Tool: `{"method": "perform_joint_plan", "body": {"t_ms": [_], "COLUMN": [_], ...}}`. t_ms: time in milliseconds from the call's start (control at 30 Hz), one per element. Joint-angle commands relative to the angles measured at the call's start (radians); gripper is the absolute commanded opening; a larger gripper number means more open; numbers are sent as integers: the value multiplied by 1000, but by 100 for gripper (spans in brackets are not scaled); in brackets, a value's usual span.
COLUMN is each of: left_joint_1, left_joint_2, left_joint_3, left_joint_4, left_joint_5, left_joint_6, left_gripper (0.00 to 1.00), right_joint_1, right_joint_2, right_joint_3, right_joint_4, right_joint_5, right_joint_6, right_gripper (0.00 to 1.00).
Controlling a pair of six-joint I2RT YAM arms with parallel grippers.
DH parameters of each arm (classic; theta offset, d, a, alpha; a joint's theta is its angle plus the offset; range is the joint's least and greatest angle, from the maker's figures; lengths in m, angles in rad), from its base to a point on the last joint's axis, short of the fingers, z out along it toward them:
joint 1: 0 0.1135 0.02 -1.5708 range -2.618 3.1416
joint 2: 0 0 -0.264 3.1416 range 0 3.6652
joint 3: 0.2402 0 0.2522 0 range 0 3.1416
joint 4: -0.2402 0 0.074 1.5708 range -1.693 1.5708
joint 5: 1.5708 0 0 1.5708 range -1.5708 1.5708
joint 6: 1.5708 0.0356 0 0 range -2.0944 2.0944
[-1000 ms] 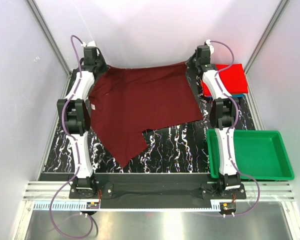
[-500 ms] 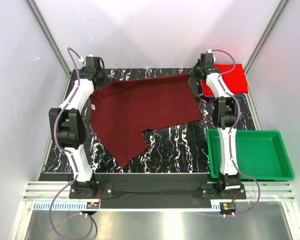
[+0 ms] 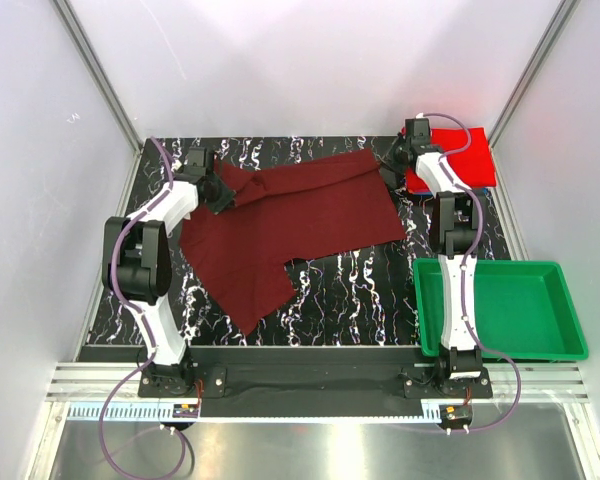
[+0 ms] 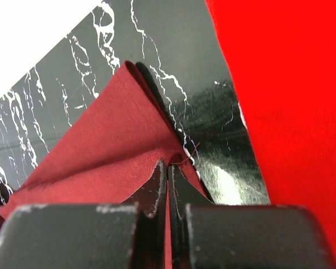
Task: Fold and stack the t-shirts
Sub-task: Fold the tshirt
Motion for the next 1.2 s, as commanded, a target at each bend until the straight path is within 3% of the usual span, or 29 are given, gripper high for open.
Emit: {"method": "perform_joint_plan", "body": {"t_ms": [0, 233, 467, 1167], "left_joint_1": [-2, -2, -2, -2], "left_joint_2": [-17, -31, -50, 21], "left_joint_3": [12, -3, -50, -11], "left_joint_4": [44, -61, -84, -144], "left_joint_5": [0, -63, -54, -152], "left_joint_6": [-33, -28, -33, 16], "left_gripper": [0, 0, 0, 0], "right_joint_1": [-6, -6, -6, 5], "right_joint_2": [-107, -150, -145, -190], "right_joint_3": [-16, -72, -76, -188], "right_joint_4": [32, 37, 21, 0], "right_joint_5": [-16, -19, -16, 6], "right_joint_6": [-29, -47, -49, -75], "right_gripper": [0, 0, 0, 0]}}
